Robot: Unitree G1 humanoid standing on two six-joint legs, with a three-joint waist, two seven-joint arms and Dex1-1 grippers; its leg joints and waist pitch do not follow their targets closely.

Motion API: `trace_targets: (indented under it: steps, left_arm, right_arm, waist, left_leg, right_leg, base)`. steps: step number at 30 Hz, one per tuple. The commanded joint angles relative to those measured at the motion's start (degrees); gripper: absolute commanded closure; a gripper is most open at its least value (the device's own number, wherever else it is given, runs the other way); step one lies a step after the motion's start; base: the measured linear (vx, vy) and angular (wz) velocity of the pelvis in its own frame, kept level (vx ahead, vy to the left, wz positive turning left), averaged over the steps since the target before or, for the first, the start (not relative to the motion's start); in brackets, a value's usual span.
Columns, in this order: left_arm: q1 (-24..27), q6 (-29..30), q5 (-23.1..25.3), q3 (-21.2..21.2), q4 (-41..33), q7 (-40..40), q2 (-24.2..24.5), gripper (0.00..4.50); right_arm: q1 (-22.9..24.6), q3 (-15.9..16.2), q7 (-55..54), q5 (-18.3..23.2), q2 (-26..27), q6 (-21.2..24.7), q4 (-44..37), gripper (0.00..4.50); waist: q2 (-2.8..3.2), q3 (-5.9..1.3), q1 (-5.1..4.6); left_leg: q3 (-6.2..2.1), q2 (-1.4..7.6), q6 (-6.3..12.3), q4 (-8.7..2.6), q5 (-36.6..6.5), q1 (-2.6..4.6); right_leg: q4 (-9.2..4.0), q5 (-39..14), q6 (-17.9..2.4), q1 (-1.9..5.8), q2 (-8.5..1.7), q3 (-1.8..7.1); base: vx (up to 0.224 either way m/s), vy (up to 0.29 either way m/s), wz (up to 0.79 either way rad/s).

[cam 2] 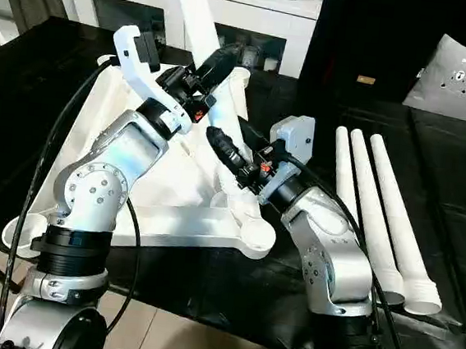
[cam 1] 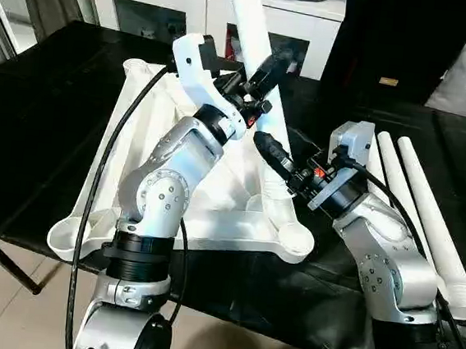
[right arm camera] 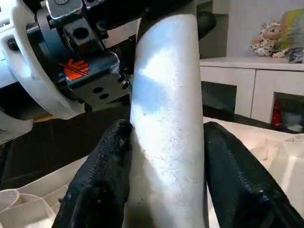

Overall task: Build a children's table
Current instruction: Pick table leg

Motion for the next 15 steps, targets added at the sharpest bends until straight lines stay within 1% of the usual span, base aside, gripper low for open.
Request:
trace_targets:
  steps: [1, 2, 3, 5, 6, 7, 8, 9, 10, 12, 13, 15]
  left_arm:
    - [0.0, 0.3, -0.6, -0.6, 0.0, 0.6, -3.1, 2.68]
    - [0.0, 0.2, -0.6, -0.6, 0.1, 0.6, -3.1, 2.68]
    - [-0.1, 0.1, -0.5, -0.6, 0.3, 0.7, -3.1, 2.68]
    - [-0.1, -0.3, 0.1, -0.7, 0.5, 1.0, -2.8, 2.68]
    - [-0.2, -0.5, 0.4, -0.6, 0.6, 1.1, -2.5, 2.68]
    - [-0.3, -1.1, 1.3, -0.8, 1.0, 1.0, -1.7, 2.68]
    - [-0.4, -1.2, 1.8, -0.9, 1.2, 1.0, -1.3, 2.68]
    - [-0.4, -1.5, 2.8, -1.2, 1.6, 1.0, -0.5, 2.68]
    - [-0.4, -1.8, 3.8, -1.3, 2.2, 0.7, 0.6, 2.68]
    - [-0.4, -1.8, 4.1, -0.9, 2.6, 0.8, 1.3, 2.68]
    - [-0.4, -1.8, 4.1, -0.9, 2.6, 0.8, 1.3, 2.68]
    - [-0.6, -1.8, 4.1, -0.6, 2.8, 0.4, 2.1, 2.68]
  right_arm:
    - [-1.2, 0.4, -0.8, -0.5, -0.4, -0.8, 0.0, 2.62]
    - [-1.2, 0.3, -0.9, -0.7, -0.4, -1.0, 0.1, 2.62]
    - [-1.3, 0.3, -0.9, -0.8, -0.5, -1.1, 0.2, 2.62]
    - [-1.7, 0.5, -3.2, -3.2, -0.5, -2.1, 1.2, 2.62]
    - [-1.8, 0.7, -3.1, -3.7, -0.4, -3.1, 1.8, 2.62]
    - [-1.8, 1.3, -1.4, -2.9, -1.1, -1.9, 1.9, 2.27]
    - [-1.8, 1.6, -0.5, -2.5, -1.6, -1.1, 1.8, 2.27]
    - [-1.7, 1.7, -0.5, -2.7, -1.8, -1.1, 1.5, 2.06]
    - [-1.2, 1.7, -0.3, -2.0, -2.0, -0.2, 0.6, 1.93]
    - [-0.9, 1.6, 0.1, -1.4, -2.3, 0.6, -0.2, 1.82]
    - [-0.9, 1.6, 0.1, -1.4, -2.3, 0.6, -0.2, 1.59]
    - [-0.6, 0.8, 0.4, 0.1, -2.7, 2.0, -0.9, 1.51]
  waist:
    - [-0.54, -4.42, 0.01]
    - [-0.86, -4.41, -0.05]
    - [-0.78, -4.43, 0.01]
    - [-0.83, -4.38, -0.02]
    - [-0.79, -4.44, -0.06]
    - [-0.95, -4.36, -0.19]
    - [-0.88, -4.36, -0.15]
    - [-0.66, -4.40, -0.17]
    - [-0.71, -4.41, -0.18]
    - [-0.74, -4.45, -0.20]
    - [-0.74, -4.43, -0.16]
    - [-0.72, -4.49, -0.10]
  left_leg:
    - [-0.73, 3.53, 6.27, -3.45, 4.4, -0.35]
    - [-0.68, 3.53, 6.35, -3.45, 4.4, -0.37]
    - [-0.66, 3.52, 6.40, -3.43, 4.5, -0.33]
    - [-0.64, 3.47, 6.44, -3.43, 4.7, -0.39]
    - [-0.65, 3.49, 6.30, -3.40, 4.7, -0.35]
    - [-0.56, 3.47, 6.31, -3.42, 4.4, -0.37]
    - [-0.59, 3.42, 6.32, -3.44, 4.1, -0.34]
    - [-0.57, 3.39, 6.32, -3.37, 4.3, -0.35]
    - [-0.61, 3.45, 6.47, -3.37, 4.6, -0.32]
    - [-0.62, 3.44, 6.74, -3.32, 4.9, -0.30]
    - [-0.64, 3.38, 6.69, -3.37, 4.8, -0.36]
    - [-0.70, 3.48, 6.70, -3.37, 4.7, -0.27]
  right_leg:
    - [-3.07, -2.1, -12.3, 4.23, -4.96, 3.20]
    - [-3.10, -2.0, -12.3, 4.25, -4.93, 3.21]
    - [-3.06, -2.1, -12.4, 4.24, -4.99, 3.22]
    - [-3.08, -2.4, -12.2, 4.21, -4.96, 3.21]
    - [-3.06, -2.7, -12.2, 4.13, -4.99, 3.16]
    - [-3.20, -3.0, -12.1, 4.12, -4.95, 3.21]
    - [-3.19, -3.5, -11.9, 4.23, -4.95, 3.21]
    - [-3.18, -3.3, -11.8, 4.24, -4.91, 3.25]
    - [-3.18, -3.0, -11.5, 4.18, -4.84, 3.24]
    - [-3.11, -2.3, -11.4, 4.18, -4.87, 3.26]
    - [-3.14, -2.5, -11.3, 4.29, -4.86, 3.23]
    - [-3.05, -2.2, -11.5, 4.28, -4.89, 3.23]
  base:
    - [0.000, 0.000, 0.00]
    - [0.000, 0.000, 0.00]
    - [0.000, 0.000, 0.00]
    - [0.000, 0.000, 0.00]
    - [0.000, 0.000, 0.00]
    - [0.000, 0.000, 0.00]
    - [0.000, 0.000, 0.00]
    - [0.000, 0.000, 0.00]
    - [0.000, 0.000, 0.00]
    - [0.000, 0.000, 0.00]
    - [0.000, 0.000, 0.00]
    - [0.000, 0.000, 0.00]
